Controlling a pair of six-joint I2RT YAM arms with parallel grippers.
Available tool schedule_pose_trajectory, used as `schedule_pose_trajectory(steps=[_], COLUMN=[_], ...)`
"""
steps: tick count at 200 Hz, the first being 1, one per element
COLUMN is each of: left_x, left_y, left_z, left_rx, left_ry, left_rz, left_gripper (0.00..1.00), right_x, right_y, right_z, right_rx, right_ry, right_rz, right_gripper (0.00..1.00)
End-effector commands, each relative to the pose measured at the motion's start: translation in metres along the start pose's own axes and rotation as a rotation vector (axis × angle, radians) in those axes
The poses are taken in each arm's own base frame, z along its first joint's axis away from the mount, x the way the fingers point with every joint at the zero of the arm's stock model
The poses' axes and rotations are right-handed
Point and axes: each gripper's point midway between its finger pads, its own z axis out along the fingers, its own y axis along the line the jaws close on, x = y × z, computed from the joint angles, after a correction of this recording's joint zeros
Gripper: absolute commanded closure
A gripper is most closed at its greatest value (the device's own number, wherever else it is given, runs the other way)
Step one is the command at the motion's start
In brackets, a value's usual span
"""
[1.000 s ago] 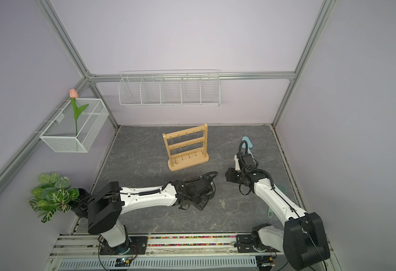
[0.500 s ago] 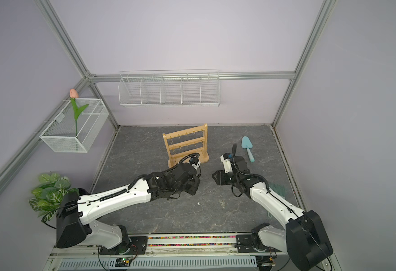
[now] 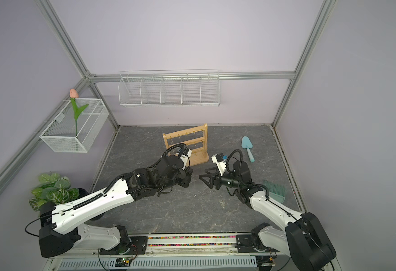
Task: Hang the necklace on the jewelry display stand
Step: Pick up the necklace from the center of the board.
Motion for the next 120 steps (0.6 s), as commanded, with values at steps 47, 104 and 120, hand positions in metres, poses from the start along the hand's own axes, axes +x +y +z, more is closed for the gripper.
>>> schedule_pose_trajectory(steps=[47,104,120], left_x=[-0.031,-0.042,-0.045], left_y=[0.002,0.002,0.003], left_z=[-0.025,-0.033,-0.035], left_rx=[-0.02,-0.028,-0.036], left_ry=[-0.059,-0.076,-0.078], left_rz=[0.03,0.05,0.057], left_gripper=[1.0,1.0,1.0], right_x=[-0.019,-0.021,-0.019], right_y=[0.044,0.021,0.019], right_z=[0.028,0.054,0.057], right_rx=[-0.226,-0.188,-0.194], right_ry=[-0.05,-0.05,-0.041], right_rz=[-0.229,-0.22,-0.214], right_gripper=[0.28,0.33,0.43])
